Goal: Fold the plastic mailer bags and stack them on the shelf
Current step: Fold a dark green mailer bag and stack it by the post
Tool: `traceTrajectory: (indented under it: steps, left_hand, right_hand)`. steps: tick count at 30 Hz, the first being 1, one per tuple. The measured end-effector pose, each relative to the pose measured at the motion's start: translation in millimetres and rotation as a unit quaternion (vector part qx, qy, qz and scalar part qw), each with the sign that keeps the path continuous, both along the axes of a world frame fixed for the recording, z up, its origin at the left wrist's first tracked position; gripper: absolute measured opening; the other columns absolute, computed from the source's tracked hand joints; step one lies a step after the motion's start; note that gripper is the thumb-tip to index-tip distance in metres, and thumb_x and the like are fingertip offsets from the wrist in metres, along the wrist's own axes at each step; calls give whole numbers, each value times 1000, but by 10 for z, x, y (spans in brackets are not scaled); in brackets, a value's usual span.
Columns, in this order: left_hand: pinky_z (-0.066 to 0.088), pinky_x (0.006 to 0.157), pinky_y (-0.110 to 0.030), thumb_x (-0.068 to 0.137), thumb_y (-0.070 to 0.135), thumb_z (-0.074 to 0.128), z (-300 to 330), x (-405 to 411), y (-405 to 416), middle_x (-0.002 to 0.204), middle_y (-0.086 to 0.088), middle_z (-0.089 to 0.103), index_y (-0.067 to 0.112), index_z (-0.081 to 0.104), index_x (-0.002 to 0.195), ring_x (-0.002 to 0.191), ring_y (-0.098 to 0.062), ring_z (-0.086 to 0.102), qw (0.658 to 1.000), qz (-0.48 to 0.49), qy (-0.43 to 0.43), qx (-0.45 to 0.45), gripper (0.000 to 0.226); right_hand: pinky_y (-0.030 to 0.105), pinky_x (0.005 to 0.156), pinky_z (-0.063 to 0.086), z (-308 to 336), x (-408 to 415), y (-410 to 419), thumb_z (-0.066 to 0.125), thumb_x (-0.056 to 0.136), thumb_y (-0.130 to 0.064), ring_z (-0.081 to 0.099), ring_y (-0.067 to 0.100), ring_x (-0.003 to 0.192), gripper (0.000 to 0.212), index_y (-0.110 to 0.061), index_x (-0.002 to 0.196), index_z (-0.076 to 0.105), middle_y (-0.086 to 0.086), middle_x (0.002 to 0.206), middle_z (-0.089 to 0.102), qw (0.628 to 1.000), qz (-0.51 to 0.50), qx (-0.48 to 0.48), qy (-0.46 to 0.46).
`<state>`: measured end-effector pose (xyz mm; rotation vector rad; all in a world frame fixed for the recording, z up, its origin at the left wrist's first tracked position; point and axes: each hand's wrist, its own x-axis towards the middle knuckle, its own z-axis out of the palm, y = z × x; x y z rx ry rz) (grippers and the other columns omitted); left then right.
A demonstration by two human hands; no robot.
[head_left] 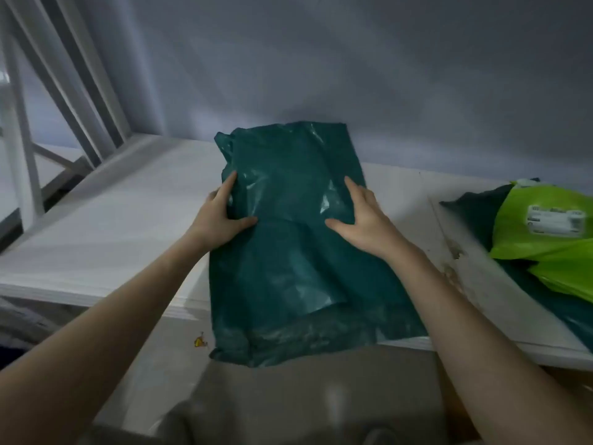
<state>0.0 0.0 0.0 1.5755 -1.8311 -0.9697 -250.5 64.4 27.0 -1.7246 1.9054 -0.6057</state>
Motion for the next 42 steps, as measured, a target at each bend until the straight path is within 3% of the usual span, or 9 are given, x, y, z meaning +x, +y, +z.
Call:
traceTrajectory:
  steps: [6, 10, 13, 17, 23, 28, 32, 36, 42]
  left_hand:
    - [46, 99, -37, 74, 8, 74, -4, 62, -33, 132, -5, 48, 37, 27, 140, 117, -27, 54, 993, -108, 42, 25, 87]
    - [50, 75, -19, 74, 25, 78, 129, 43, -14, 118, -2, 52, 33, 38, 123, 96, -17, 62, 981, -158, 65, 93, 64]
    - [48, 86, -30, 80, 57, 60, 179, -2, -68, 107, 1, 63, 27, 48, 108, 99, -17, 61, 992, -72, 71, 80, 44]
    - [43, 85, -37, 94, 44, 45, 110, -94, -204, 112, -6, 58, 18, 43, 104, 104, -26, 58, 992, 68, 102, 3, 28]
    - [42, 65, -4, 99, 26, 39, 97, -279, -283, 114, 2, 54, 22, 47, 121, 97, -10, 53, 983, 18, 180, 9, 23]
    - [36, 76, -1, 101, 23, 35, 127, -362, -341, 128, 8, 49, 21, 40, 140, 110, -3, 45, 976, 16, 212, 36, 40]
    - [37, 68, 3, 101, 17, 32, 153, -385, -367, 113, 11, 50, 23, 55, 118, 97, -2, 47, 974, 31, 222, 20, 29]
    - [41, 89, -22, 99, 10, 31, 182, -333, -433, 98, 11, 51, 33, 50, 84, 90, -2, 50, 963, 60, 262, 8, 33]
    - [47, 83, -26, 96, 5, 41, 178, -312, -472, 93, 2, 59, 18, 60, 101, 85, -10, 55, 939, 102, 324, 54, 23]
  right_hand:
    - [40, 98, 45, 42, -81, -64, 45, 89, -57, 54, 30, 117, 70, -28, 147, 19, 5, 143, 42, 996, -38, -15, 74]
    - [40, 101, 38, 63, -147, -90, 44, 91, -54, 38, 27, 126, 64, -20, 143, 30, 9, 136, 40, 987, -64, -74, 125]
    - [40, 109, 30, 74, -136, -127, 46, 92, -50, 27, 27, 130, 63, -22, 145, 29, 5, 141, 32, 988, -54, -94, 113]
    - [49, 115, 18, 70, -19, -221, 46, 92, -50, 12, 24, 142, 63, -28, 147, 25, 0, 156, 15, 990, -18, -98, 95]
    - [56, 116, 8, 66, 147, -380, 45, 92, -52, 2, 21, 146, 64, -32, 148, 21, -3, 158, 9, 990, 14, -100, 97]
    - [53, 117, 2, 3, 175, -444, 44, 91, -55, -1, 21, 146, 66, -35, 148, 19, -3, 159, 8, 991, 32, -83, 99]
    - [51, 118, 7, -48, 162, -458, 39, 90, -61, 0, 19, 146, 64, -38, 147, 19, -5, 158, 8, 989, 26, -67, 130]
    - [49, 115, 19, -55, 121, -462, 34, 89, -66, 7, 18, 143, 64, -39, 146, 21, -7, 156, 14, 984, 11, -74, 160]
    - [47, 105, 33, -38, 132, -483, 37, 86, -68, 22, 22, 133, 66, -35, 142, 31, -5, 146, 29, 975, 2, -99, 201]
